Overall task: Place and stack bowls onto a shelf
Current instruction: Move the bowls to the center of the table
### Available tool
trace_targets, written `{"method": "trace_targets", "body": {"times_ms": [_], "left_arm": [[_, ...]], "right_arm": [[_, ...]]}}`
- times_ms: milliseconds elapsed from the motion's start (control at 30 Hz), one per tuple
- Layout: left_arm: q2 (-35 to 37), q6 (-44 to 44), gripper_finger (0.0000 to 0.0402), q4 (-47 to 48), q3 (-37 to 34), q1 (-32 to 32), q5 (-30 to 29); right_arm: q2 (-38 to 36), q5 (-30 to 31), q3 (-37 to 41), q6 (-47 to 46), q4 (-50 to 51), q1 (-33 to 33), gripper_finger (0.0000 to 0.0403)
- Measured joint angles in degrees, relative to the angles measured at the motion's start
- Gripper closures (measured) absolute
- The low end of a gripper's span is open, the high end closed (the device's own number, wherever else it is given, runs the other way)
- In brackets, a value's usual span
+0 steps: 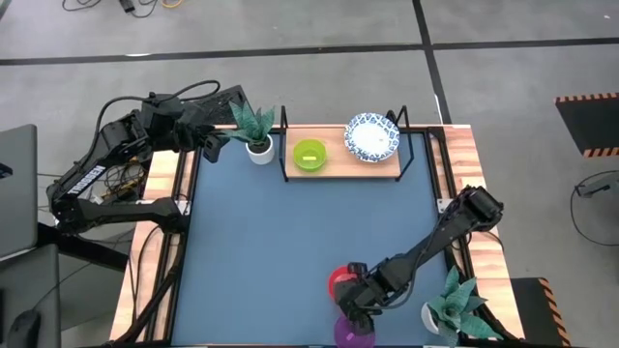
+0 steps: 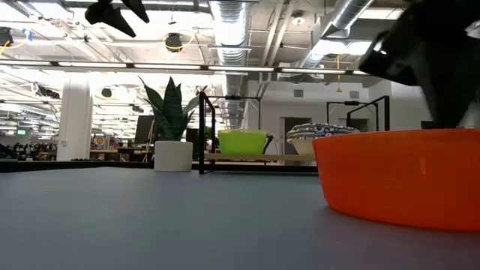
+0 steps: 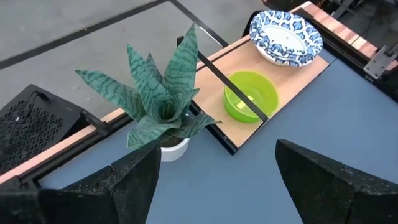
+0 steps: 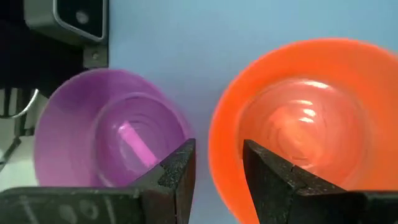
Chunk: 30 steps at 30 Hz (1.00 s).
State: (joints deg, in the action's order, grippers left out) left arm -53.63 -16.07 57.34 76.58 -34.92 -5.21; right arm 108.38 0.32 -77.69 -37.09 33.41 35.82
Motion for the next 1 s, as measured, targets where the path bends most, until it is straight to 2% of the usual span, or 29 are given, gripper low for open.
{"method": "trace_targets", "body": {"times_ms": [200,500,1000], "left_arm": [[0.0,0.5,0.0101,-0.2,0.0,0.0,0.0],[0.0,1.5,0.0101,-0.2,0.0,0.0,-0.1],[0.0,0.3,0.0101,-0.3,0.0,0.0,-0.2]], "right_arm": [[0.7,-0.9,0.0,-0.6,-2.6,-0.3,0.023],[0.5,-3.3,-0.1,-1.5,-2.0,-0.9,0.0169],[6.1,-1.9,-0.2,1.4,0.5,0.2,0.0188]]}}
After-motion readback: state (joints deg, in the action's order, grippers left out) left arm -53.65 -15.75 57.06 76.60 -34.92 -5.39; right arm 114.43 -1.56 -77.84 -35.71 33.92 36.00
